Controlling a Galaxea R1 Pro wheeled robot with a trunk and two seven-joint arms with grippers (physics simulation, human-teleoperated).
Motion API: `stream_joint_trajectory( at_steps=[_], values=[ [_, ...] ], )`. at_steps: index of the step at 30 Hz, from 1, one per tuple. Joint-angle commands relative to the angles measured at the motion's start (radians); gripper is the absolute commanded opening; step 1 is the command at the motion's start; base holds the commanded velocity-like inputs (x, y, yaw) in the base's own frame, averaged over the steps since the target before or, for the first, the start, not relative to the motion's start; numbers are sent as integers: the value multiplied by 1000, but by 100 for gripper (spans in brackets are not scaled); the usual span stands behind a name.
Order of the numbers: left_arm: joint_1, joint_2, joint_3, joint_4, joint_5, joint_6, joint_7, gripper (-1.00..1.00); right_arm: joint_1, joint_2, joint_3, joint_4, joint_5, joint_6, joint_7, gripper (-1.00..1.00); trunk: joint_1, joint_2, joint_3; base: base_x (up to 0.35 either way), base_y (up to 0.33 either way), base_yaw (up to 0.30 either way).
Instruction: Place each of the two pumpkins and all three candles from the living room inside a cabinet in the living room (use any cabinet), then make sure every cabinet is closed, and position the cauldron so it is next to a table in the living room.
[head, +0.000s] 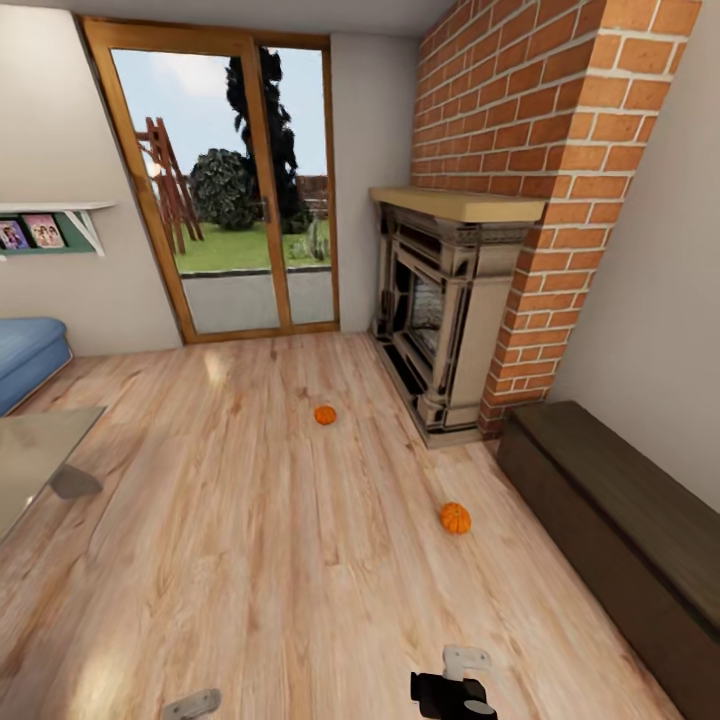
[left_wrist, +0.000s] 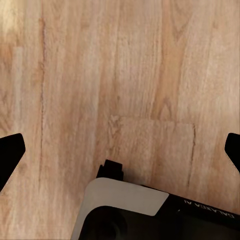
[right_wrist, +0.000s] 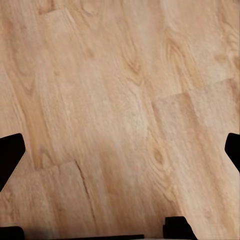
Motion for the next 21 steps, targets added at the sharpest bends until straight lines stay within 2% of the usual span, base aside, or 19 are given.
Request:
stream_joint_trajectory(
  at_steps=[1, 21],
  values=[
    [0, 0, 0, 0, 0, 0, 0, 100, 0, 0, 1, 0, 0, 0, 0, 100, 0, 0, 0, 299, 76, 0],
    [-1, -1, -4, 0, -2, 0, 0, 100, 0, 0, 2, 0, 1, -1, 0, 100, 0, 0, -3, 322, 7, 0]
  ],
)
